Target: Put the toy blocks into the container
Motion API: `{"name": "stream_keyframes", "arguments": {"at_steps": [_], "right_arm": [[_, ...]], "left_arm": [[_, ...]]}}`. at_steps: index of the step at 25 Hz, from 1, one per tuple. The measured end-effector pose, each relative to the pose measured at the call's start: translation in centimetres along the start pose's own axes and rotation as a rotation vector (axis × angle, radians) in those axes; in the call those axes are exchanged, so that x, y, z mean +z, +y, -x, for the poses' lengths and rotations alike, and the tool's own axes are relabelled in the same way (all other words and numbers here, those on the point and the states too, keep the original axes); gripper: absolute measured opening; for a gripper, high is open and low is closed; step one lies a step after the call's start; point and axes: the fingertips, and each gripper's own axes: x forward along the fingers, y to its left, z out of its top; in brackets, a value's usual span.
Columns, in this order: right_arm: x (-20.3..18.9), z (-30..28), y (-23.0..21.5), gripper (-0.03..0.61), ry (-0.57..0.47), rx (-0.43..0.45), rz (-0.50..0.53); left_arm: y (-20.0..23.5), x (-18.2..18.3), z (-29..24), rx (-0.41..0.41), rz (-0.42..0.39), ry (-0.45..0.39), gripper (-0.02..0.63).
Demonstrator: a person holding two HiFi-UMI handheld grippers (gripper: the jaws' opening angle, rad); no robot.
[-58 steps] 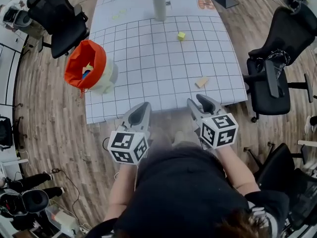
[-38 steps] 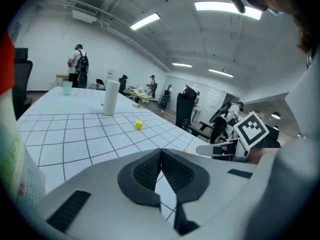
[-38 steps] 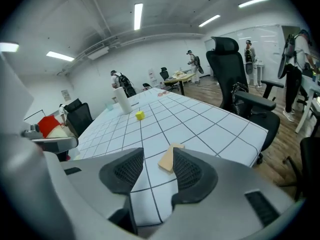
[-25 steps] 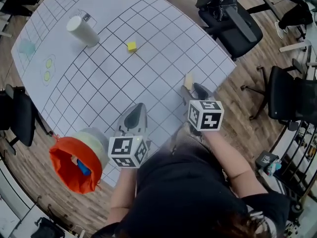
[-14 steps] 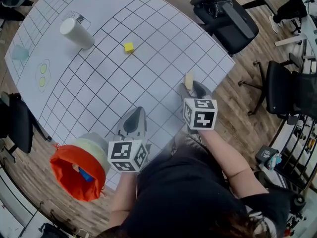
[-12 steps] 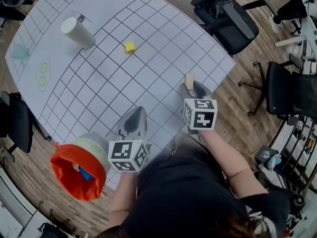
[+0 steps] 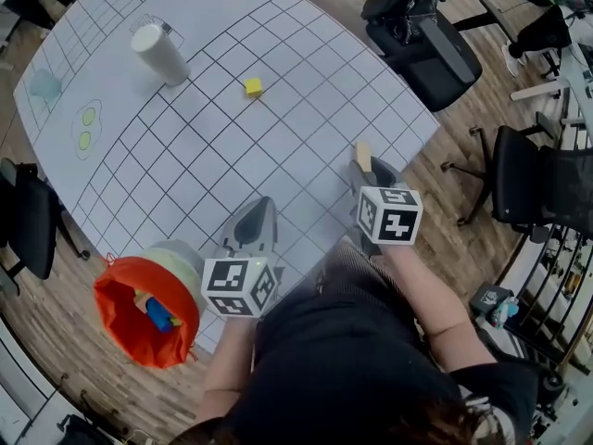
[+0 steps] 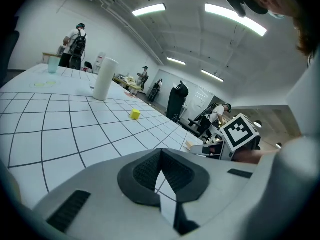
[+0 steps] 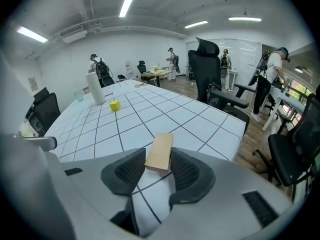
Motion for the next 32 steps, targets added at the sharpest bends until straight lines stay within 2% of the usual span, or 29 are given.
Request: {"name": "stream_keyframes", "arguments": {"at_steps": [7,13,21,25,32], "right_arm": [[2.3,1.1,2.6,0.173,-0.034,0.118,0.084],[5.3,1.2,5.9,0.173,-0.059,0.275,0.181],[8.8,3.4,12.9,0.173,-0.117,0.540,0.394],[8.8,5.4,17.7,0.173,-0.109,0.705,0.488],[7.2,10.4,25.6,0.173,-0.095,0.942,0.628]], "left_arm": [[-0.6,1.1,1.3,0.061,0.009,-0.057,0.026],[-0.6,2.1,3.1,0.191,0.057,-0.122,0.026],[-0.2,4.8,9.0,0.426,0.100,-0.261,0.026],[-0.2,5.7,13.4,0.546,0.108,-0.333,0.026],[-1.2,7.2,21.5,0.669,0.094,-0.473,0.026]]}}
